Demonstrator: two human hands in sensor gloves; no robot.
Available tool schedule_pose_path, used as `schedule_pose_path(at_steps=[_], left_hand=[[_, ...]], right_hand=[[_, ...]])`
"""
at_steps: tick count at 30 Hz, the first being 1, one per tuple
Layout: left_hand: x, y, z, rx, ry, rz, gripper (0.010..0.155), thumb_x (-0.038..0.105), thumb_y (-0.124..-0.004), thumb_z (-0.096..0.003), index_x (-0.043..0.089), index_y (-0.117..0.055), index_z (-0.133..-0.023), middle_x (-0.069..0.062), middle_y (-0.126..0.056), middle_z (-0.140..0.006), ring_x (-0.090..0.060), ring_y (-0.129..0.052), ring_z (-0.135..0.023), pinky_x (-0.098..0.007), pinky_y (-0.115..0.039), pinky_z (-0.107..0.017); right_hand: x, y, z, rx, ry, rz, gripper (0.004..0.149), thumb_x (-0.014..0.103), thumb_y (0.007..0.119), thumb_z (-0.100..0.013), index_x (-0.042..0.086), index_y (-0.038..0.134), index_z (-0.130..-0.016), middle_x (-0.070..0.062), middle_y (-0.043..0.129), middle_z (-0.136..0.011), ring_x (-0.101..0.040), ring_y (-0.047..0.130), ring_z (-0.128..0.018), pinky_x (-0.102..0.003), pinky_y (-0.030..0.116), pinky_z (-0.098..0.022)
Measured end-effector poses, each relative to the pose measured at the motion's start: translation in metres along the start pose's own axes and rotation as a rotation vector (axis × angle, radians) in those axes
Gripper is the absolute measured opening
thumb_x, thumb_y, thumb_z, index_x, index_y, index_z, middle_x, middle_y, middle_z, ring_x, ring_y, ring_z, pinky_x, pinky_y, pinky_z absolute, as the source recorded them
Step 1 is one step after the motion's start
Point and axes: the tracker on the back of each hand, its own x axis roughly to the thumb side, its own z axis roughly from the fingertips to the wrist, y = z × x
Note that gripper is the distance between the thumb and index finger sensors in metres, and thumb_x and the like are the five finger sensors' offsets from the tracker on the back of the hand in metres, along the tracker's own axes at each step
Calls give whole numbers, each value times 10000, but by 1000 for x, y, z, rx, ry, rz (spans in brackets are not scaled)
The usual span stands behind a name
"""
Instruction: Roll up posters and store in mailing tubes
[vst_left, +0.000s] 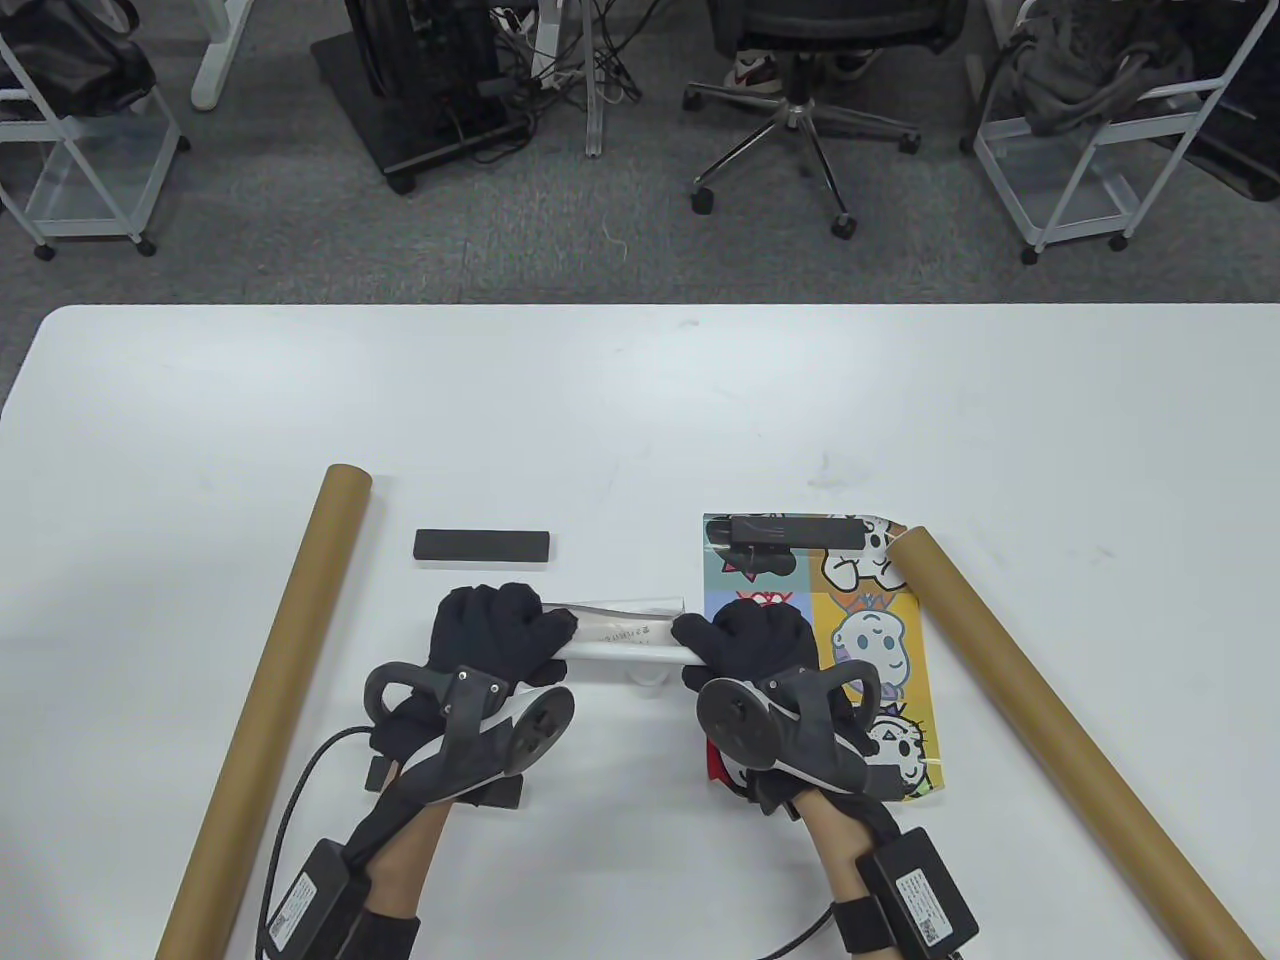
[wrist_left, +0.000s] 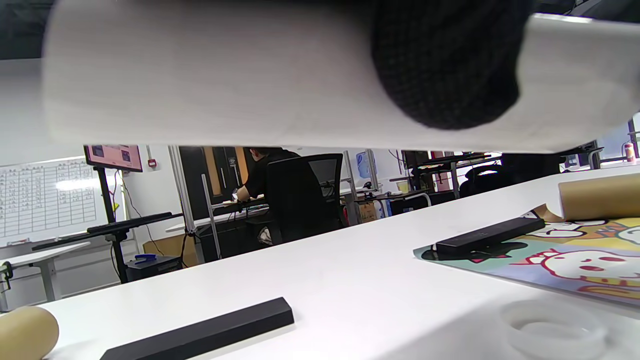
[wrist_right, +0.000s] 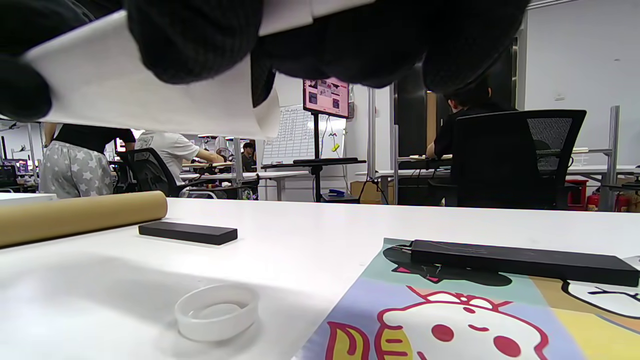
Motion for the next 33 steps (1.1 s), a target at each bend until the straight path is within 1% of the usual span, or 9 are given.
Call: schedule_pose_path(at_steps=[5,9,12,16,18,21,23,27,33], left_hand=[[0,-1,0,-25,-2,24,533,511,-822,-417,396,-816,-937,102,-878,-880,-170,-957,-770,-512,-743,-777],[-1,-1,-1,-31,5,47,583,507,-795,-426,367,-771,-992,105,-934,-870,-171,-1009,-755,-502,-757,-771],[-3,-1,-1,-26,13,84,595,489,-729,-461,329,-729,-1034,106,-963,-874,-182,-1037,-751,-489,-768,-767],[-3,-1,-1,-27,9,73,538,453,-640,-504,338,-681,-1028,84,-876,-924,-212,-948,-789,-521,-726,-779],[-3,1,0,-14,11,93,545,487,-678,-484,348,-693,-1010,86,-875,-906,-208,-937,-766,-522,-719,-779],[1,2,0,12,-1,1,517,505,-763,-449,399,-729,-954,130,-902,-840,-158,-964,-707,-495,-755,-766],[1,1,0,15,-3,3,505,506,-770,-447,417,-741,-943,138,-904,-844,-152,-966,-722,-487,-759,-766],[1,2,1,25,6,2,495,513,-782,-441,429,-780,-929,99,-818,-950,-190,-901,-818,-502,-730,-780],[1,4,1,27,3,-12,496,512,-798,-431,424,-813,-919,98,-811,-937,-190,-891,-813,-509,-726,-783]], right_hand=[[-4,0,0,-4,18,-4,611,376,745,-415,200,645,-991,-36,832,-792,-332,883,-656,-637,675,-658],[-6,0,0,12,20,1,598,376,717,-425,190,654,-990,-19,887,-784,-326,930,-637,-611,719,-641],[-4,1,0,5,13,-22,561,328,635,-485,163,612,-1021,-95,840,-879,-411,867,-743,-676,658,-652],[-4,-2,0,4,-22,-64,542,326,593,-524,156,558,-1037,-142,762,-879,-435,787,-707,-720,576,-664],[-3,-2,1,-2,-5,-29,595,420,671,-477,191,570,-1017,-105,771,-845,-394,798,-666,-699,594,-668],[-1,-4,1,-48,5,21,499,379,701,-457,239,671,-935,-26,852,-737,-328,869,-585,-654,667,-650],[-1,-3,1,-36,9,18,482,360,696,-456,246,688,-924,-31,853,-755,-338,871,-614,-659,661,-652],[1,-3,1,-48,22,38,484,361,704,-448,241,725,-917,-135,724,-929,-414,793,-736,-697,603,-663],[3,-3,1,-38,-2,50,498,356,723,-441,216,741,-918,-97,751,-851,-380,803,-693,-690,611,-662]])
